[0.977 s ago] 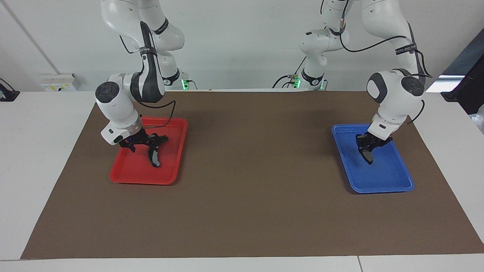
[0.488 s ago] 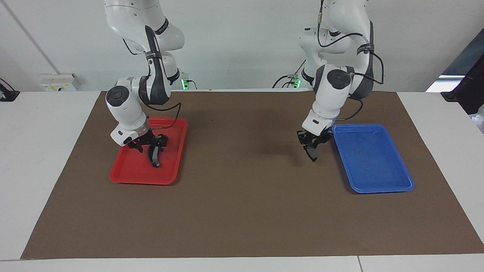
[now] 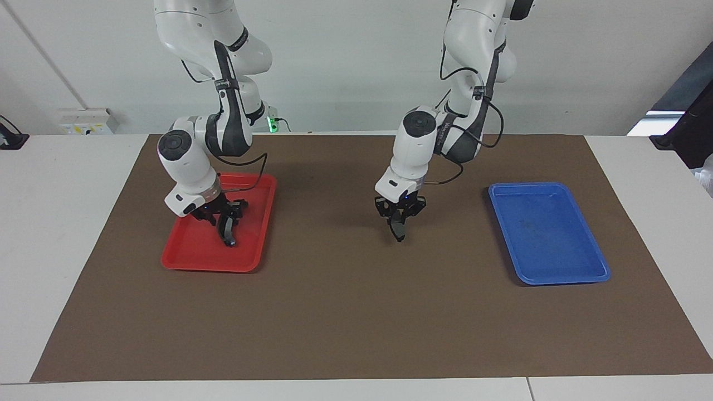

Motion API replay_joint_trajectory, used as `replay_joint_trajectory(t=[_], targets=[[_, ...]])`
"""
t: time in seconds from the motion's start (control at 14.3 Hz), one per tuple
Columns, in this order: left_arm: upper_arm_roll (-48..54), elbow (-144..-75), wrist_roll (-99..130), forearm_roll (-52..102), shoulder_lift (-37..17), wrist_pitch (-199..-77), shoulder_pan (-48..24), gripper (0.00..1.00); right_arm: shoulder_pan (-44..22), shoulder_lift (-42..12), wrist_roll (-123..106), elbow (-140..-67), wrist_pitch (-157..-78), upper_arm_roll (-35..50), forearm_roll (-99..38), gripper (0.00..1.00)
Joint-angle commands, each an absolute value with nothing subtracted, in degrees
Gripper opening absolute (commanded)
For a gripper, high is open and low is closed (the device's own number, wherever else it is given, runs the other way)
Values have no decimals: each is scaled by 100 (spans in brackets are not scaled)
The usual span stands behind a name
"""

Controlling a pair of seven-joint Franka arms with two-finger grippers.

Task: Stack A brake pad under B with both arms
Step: 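Carry the small pad to table center while the right gripper lifts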

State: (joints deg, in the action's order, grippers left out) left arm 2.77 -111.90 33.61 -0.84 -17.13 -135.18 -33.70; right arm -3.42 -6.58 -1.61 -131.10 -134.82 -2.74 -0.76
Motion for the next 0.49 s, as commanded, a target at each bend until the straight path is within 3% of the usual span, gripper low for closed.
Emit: replay_joint_trajectory(t=[0.0, 0.14, 0.21, 0.28, 0.35, 0.42], targets=[[158, -10732, 3507, -141, -2162, -13579, -3612, 1, -325, -642, -114, -13131, -13518, -246, -114, 32], [158, -10740, 3507, -149, -2267, -13693, -3621, 4, -325, -668, -114, -12939, -13291, -246, -114, 14], [158, -10766, 3498, -149, -2294, -13693, -3621, 14, -325, -703, -149, -12694, -13011, -246, -106, 9], [158, -10784, 3507, -149, -2294, -13667, -3621, 37, -325, -712, -176, -12465, -12764, -246, -105, 9], [158, -10784, 3516, -149, -2294, -13667, -3612, 70, -325, -703, -184, -12263, -12492, -246, -105, 9], [150, -10775, 3507, -149, -2294, -13676, -3612, 91, -325, -668, -202, -12087, -12254, -246, -105, 6]])
